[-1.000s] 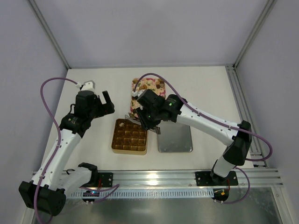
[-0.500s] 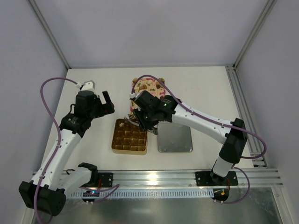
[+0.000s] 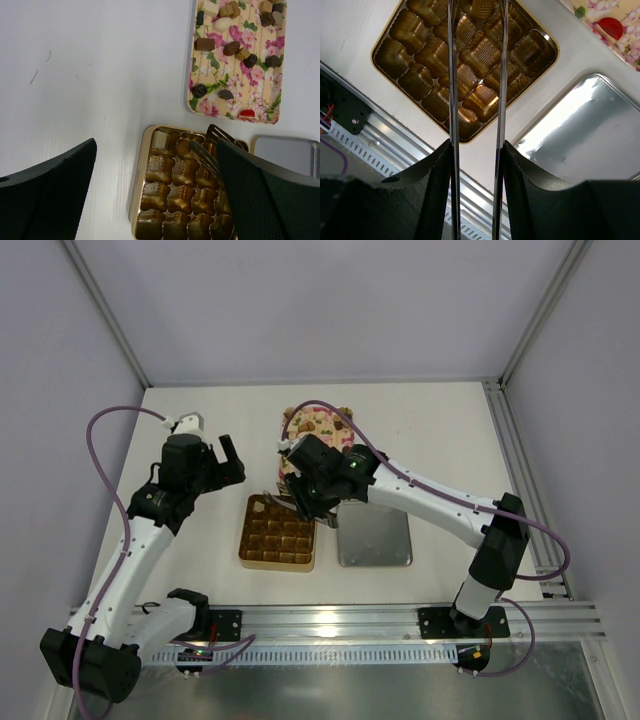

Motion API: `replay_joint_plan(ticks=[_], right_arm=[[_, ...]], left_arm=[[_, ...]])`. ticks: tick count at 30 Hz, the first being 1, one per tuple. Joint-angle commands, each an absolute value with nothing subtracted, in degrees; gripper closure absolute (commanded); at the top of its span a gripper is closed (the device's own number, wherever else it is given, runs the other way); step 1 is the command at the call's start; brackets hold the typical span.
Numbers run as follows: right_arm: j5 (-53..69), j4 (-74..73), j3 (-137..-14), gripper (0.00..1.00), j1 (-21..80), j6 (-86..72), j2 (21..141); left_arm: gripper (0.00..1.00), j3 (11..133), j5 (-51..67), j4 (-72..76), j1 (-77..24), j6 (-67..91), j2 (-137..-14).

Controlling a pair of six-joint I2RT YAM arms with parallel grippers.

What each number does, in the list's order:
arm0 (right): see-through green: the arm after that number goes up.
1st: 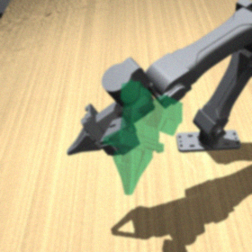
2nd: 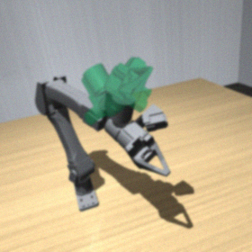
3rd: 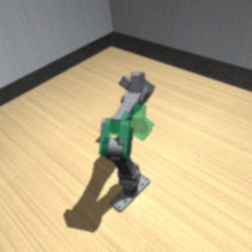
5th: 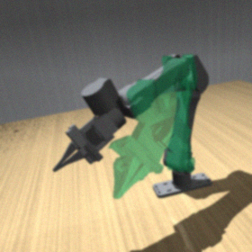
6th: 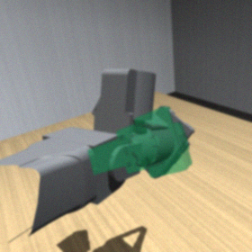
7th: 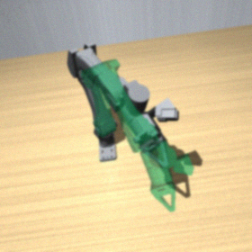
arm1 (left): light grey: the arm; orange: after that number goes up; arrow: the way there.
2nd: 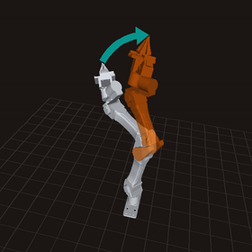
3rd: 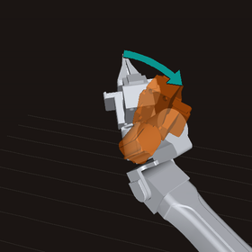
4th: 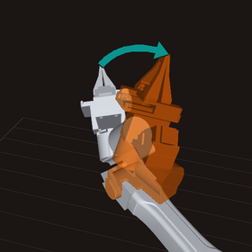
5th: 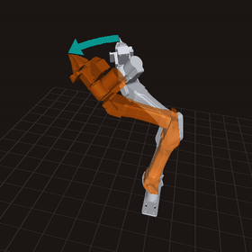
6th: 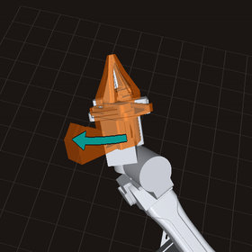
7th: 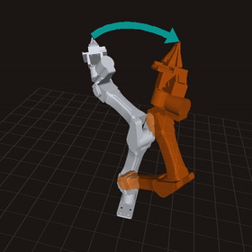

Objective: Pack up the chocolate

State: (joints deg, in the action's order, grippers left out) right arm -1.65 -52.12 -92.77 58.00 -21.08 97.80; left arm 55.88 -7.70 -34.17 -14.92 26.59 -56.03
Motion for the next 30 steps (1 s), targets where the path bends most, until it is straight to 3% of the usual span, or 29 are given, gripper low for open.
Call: replay_joint_plan(ticks=[1, 14, 30], right_arm=[[-3.78, -51.59, -95.09, 0.55, 56.87, -20.30, 96.42], [-5.72, -51.77, -98.09, 0.55, 40.80, -13.63, 97.55], [-4.39, -52.30, -109.16, 0.55, 36.13, -2.38, 112.15]], left_arm=[[0.00, 55.99, -8.09, -33.49, -14.85, 26.63, -55.28], [0.00, 56.07, -8.26, -33.57, -14.85, 26.54, -55.55], [0.00, 55.99, -8.70, -33.58, -14.85, 26.54, -55.99]])
